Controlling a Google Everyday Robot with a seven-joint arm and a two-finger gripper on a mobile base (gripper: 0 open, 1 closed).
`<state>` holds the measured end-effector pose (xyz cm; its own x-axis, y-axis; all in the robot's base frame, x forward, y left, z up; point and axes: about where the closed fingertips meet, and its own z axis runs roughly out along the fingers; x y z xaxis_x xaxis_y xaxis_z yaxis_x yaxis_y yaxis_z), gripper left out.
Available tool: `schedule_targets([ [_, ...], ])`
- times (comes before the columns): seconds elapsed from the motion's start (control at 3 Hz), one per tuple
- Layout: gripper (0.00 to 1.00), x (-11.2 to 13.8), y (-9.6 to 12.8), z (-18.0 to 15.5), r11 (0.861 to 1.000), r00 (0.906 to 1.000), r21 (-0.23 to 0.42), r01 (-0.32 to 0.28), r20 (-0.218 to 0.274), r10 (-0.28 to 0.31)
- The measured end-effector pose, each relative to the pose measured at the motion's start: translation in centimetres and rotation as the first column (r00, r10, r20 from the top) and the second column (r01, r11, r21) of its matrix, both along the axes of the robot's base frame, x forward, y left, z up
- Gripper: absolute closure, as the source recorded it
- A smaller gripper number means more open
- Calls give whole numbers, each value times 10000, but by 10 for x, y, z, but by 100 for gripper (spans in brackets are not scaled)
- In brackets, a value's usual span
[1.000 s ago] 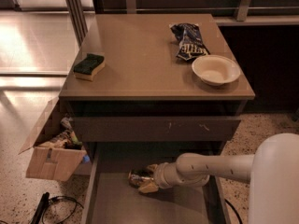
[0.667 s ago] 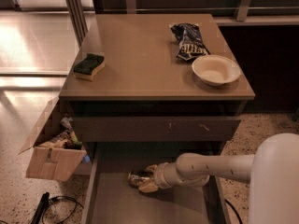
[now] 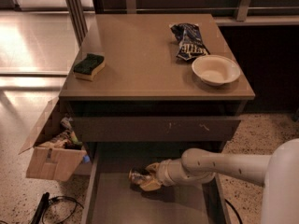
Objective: Pick orange can from middle drawer and place on counter
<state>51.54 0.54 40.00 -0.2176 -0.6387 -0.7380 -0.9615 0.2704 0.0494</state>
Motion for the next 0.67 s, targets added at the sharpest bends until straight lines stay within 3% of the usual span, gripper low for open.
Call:
schedule_targets([
  [0.67,100,-23,-43,103,9974,9938,222,-691,885,669],
])
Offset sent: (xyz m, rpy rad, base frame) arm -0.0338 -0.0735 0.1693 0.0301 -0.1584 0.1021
